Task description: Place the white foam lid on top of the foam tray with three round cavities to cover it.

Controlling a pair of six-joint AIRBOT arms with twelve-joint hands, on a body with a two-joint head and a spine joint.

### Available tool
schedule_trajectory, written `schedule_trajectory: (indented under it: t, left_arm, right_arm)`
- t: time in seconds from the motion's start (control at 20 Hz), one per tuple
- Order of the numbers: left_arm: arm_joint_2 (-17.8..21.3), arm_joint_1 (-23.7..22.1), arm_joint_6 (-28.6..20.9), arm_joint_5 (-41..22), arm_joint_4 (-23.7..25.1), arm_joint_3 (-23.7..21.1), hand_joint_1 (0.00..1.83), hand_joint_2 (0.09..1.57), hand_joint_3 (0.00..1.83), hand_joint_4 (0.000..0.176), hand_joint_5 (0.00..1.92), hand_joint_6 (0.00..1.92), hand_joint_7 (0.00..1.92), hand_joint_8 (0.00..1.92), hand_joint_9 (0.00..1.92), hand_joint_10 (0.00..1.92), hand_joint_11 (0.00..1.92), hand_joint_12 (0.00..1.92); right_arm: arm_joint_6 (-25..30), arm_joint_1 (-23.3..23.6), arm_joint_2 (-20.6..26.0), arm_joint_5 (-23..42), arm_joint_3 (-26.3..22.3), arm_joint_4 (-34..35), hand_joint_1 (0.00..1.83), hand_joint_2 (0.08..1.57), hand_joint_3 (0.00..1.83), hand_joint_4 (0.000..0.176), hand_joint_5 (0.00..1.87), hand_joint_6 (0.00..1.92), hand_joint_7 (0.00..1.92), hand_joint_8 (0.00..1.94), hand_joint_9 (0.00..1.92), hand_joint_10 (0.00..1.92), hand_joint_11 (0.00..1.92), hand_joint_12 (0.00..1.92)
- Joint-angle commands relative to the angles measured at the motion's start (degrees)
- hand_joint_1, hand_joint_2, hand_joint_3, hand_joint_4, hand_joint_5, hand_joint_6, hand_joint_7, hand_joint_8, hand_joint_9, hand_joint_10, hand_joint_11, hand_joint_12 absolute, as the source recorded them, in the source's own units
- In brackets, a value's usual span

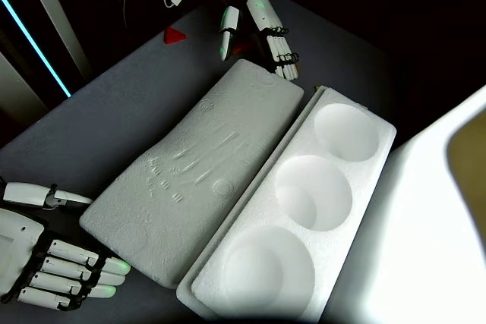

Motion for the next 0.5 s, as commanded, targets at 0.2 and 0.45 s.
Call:
schedule_trajectory:
  t: [0.2, 0.45]
  left_arm:
    - [2.4, 1.0, -1.5, -14.8, 3.7, -3.6, 0.49, 1.11, 0.01, 0.0, 0.17, 0.01, 0.0, 0.0, 0.0, 0.0, 0.0, 0.0]
    - [5.3, 1.0, -2.1, -19.4, 5.8, -6.8, 0.42, 1.14, 0.02, 0.0, 0.15, 0.0, 0.0, 0.0, 0.0, 0.0, 0.0, 0.0]
  right_arm:
    - [1.7, -4.6, 3.8, 14.8, -4.5, -4.7, 0.41, 1.21, 0.0, 0.0, 0.1, 0.18, 0.04, 0.0, 0.0, 0.1, 0.0, 1.38]
    - [1.7, -4.8, 6.6, 18.2, -7.2, -7.4, 0.47, 1.25, 0.0, 0.0, 0.07, 0.19, 0.08, 0.01, 0.03, 0.18, 0.0, 1.12]
